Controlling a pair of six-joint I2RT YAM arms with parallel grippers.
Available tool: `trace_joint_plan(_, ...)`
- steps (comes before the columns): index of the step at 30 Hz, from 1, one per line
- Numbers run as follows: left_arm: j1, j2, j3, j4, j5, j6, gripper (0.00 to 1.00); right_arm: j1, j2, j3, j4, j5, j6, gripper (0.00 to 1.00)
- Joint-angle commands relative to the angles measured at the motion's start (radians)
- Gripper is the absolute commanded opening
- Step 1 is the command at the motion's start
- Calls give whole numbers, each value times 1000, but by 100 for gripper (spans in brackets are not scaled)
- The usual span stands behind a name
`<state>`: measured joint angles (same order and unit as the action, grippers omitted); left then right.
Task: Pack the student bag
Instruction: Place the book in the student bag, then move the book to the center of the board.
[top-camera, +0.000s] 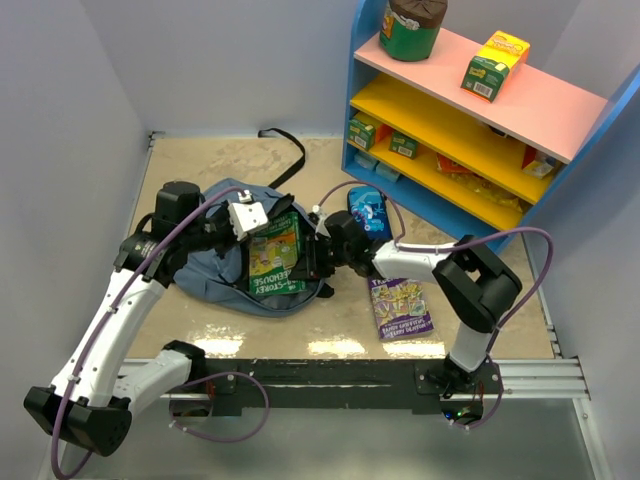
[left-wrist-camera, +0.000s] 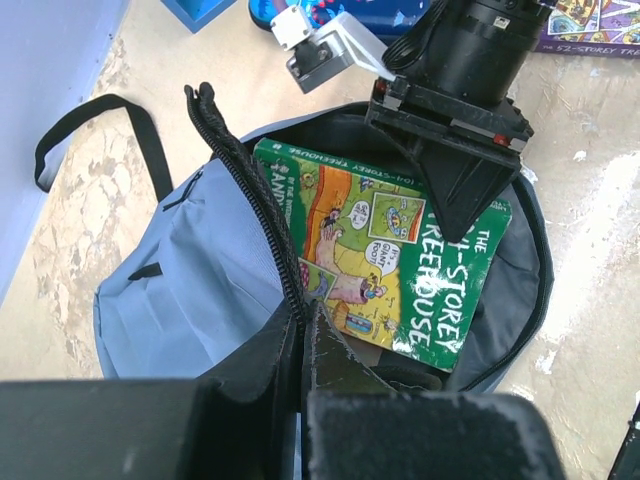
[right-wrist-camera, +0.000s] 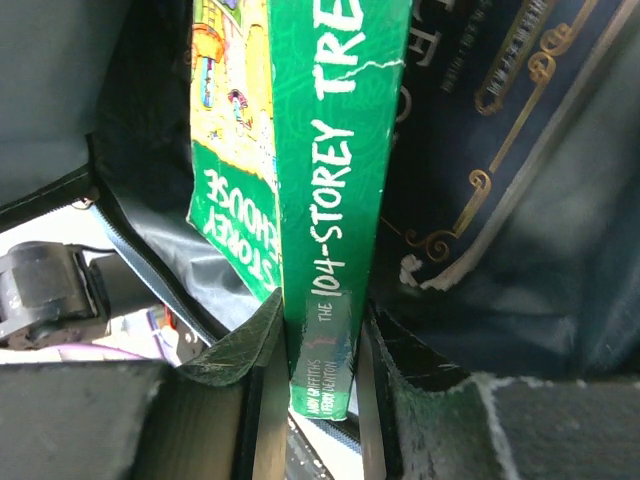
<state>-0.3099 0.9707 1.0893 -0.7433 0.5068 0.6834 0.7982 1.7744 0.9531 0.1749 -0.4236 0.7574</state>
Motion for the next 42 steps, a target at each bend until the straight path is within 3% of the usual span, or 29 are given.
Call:
trace_joint_plan(1,-3,-26,20,71,59,1,0,12,36,87,-109,-86,-73,0)
trace_joint_plan(3,-3,-27,29,65,68,2,0,12,85,171,-150,-75,-89,0)
trace_joint_plan(5,-3,-27,38,61,75,2,0,12,127,263,-213,-43,-96,14)
trace_joint_plan(6,-3,-27,43,53,82,4,0,12,140,291,-228,-29,-102,43)
trace_joint_plan(9,-3,-29,50,36,90,15,0,12,154,368,-290,48,-102,76)
trace_joint_plan(13,-3,-30,46,25,91,24,0,13,80,380,-311,227,-119,88)
trace_joint_plan(15,-5,-29,43,27,90,24,0,12,4,357,-313,294,-128,89)
trace_joint_plan(18,-3,-29,34,36,90,21,0,13,-90,287,-287,384,-122,80)
trace_joint_plan(22,-3,-27,29,44,85,16,0,58,-209,118,-244,476,-105,47)
trace_joint_plan(23,-3,-29,27,44,84,16,0,61,-240,92,-239,502,-105,29)
trace_joint_plan(24,-3,-29,27,45,81,10,0,65,-269,72,-274,599,-104,31)
trace_joint_plan(25,-3,-29,27,45,78,10,0,67,-335,41,-307,647,-102,39)
trace_joint_plan(26,-3,-29,26,44,75,10,0,67,-361,29,-340,751,-83,62)
trace_joint_plan(29,-3,-30,20,48,72,10,0,65,-458,-16,-527,940,-17,97)
trace_joint_plan(30,-3,-30,17,50,72,7,0,58,-473,-33,-629,1030,11,99)
trace_joint_plan(33,-3,-30,9,58,73,4,0,7,-533,-83,-791,1075,126,98)
trace_joint_plan(38,-3,-24,6,64,76,-2,0,-86,-671,-212,-816,996,169,99)
trace_joint_plan(42,-3,-27,9,58,75,-2,0,-112,-656,-168,-868,935,194,99)
